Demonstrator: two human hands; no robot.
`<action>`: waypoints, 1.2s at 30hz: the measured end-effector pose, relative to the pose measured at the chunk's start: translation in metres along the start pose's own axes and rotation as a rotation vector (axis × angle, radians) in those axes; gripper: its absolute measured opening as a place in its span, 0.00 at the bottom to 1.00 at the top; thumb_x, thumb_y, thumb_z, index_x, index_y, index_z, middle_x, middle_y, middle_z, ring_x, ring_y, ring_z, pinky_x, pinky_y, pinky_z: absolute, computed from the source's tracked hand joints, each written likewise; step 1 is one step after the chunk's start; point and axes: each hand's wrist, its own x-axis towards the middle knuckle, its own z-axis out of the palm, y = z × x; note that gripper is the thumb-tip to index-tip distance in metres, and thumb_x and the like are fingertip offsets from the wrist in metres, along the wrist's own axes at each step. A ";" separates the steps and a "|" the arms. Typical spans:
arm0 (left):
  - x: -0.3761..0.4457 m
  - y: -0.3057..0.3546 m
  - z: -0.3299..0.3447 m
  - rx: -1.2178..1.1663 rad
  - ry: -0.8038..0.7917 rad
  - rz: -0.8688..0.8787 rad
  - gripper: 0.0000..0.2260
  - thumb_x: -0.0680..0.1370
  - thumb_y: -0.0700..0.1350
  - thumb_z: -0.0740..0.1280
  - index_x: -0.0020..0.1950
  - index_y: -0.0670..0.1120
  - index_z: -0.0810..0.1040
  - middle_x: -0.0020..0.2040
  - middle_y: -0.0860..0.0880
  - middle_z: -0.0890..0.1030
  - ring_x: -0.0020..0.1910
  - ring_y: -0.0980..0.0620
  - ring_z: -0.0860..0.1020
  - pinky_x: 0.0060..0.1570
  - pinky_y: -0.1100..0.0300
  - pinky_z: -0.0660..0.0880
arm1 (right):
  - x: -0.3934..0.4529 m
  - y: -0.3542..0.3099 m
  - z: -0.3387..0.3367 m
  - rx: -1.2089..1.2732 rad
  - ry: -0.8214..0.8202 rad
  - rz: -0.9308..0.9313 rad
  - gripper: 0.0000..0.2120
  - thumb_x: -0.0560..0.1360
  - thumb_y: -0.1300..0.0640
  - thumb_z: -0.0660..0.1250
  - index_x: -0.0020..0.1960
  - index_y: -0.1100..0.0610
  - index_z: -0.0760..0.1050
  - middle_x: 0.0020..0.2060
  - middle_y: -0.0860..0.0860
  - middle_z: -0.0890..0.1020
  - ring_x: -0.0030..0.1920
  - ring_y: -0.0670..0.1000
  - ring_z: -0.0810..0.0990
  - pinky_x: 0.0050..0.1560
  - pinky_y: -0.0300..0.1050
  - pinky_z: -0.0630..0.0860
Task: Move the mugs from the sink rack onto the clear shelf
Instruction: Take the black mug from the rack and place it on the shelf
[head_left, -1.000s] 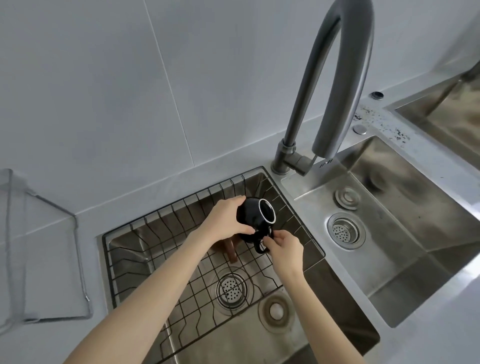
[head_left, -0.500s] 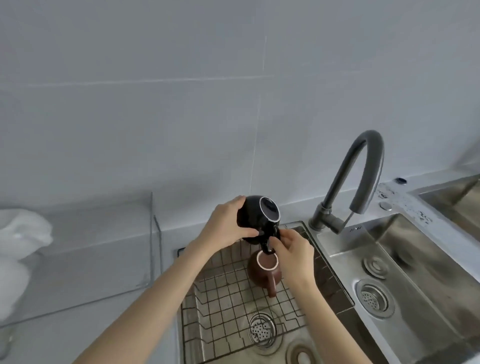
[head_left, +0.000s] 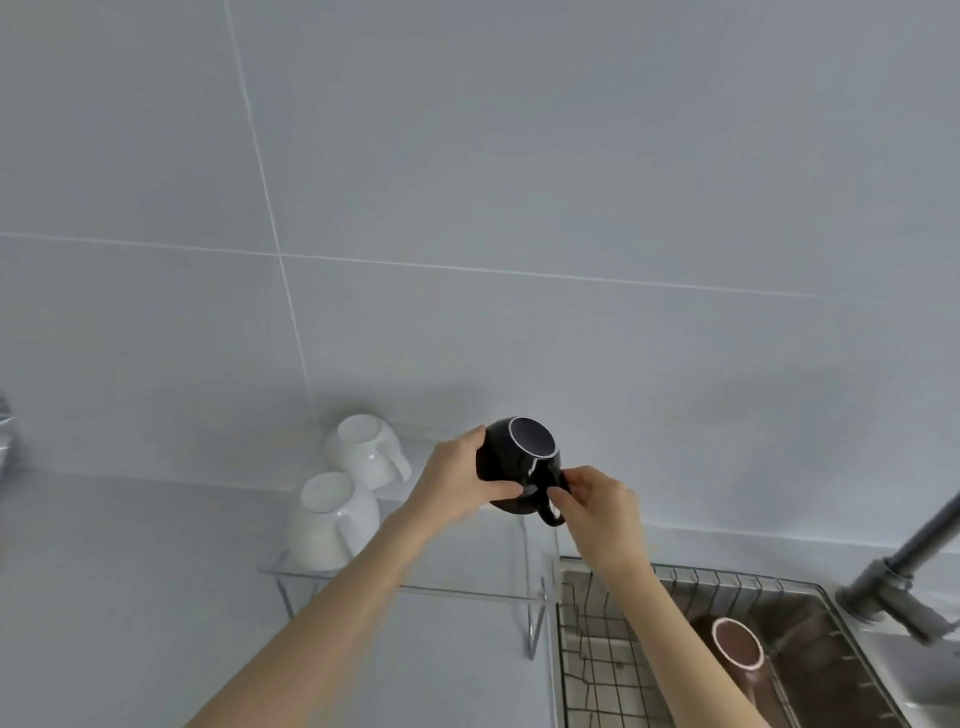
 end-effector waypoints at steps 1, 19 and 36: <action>0.001 -0.007 -0.003 -0.005 0.001 -0.011 0.21 0.62 0.47 0.76 0.51 0.42 0.75 0.46 0.46 0.82 0.45 0.47 0.78 0.46 0.54 0.74 | 0.003 -0.002 0.007 -0.005 -0.005 -0.004 0.04 0.70 0.65 0.65 0.42 0.66 0.78 0.37 0.64 0.84 0.42 0.63 0.80 0.43 0.55 0.77; 0.031 -0.076 0.028 -0.135 0.094 -0.127 0.23 0.62 0.43 0.77 0.54 0.45 0.75 0.37 0.57 0.75 0.35 0.66 0.72 0.35 0.79 0.65 | 0.053 0.033 0.050 -0.173 -0.090 -0.031 0.03 0.71 0.64 0.65 0.44 0.63 0.77 0.35 0.60 0.83 0.38 0.61 0.78 0.39 0.52 0.75; 0.024 -0.028 0.040 -0.084 0.226 0.009 0.31 0.63 0.41 0.75 0.64 0.42 0.67 0.51 0.52 0.77 0.51 0.49 0.74 0.46 0.68 0.66 | 0.043 0.041 0.021 0.054 -0.117 0.048 0.20 0.73 0.59 0.66 0.64 0.56 0.68 0.51 0.48 0.75 0.54 0.48 0.74 0.58 0.41 0.70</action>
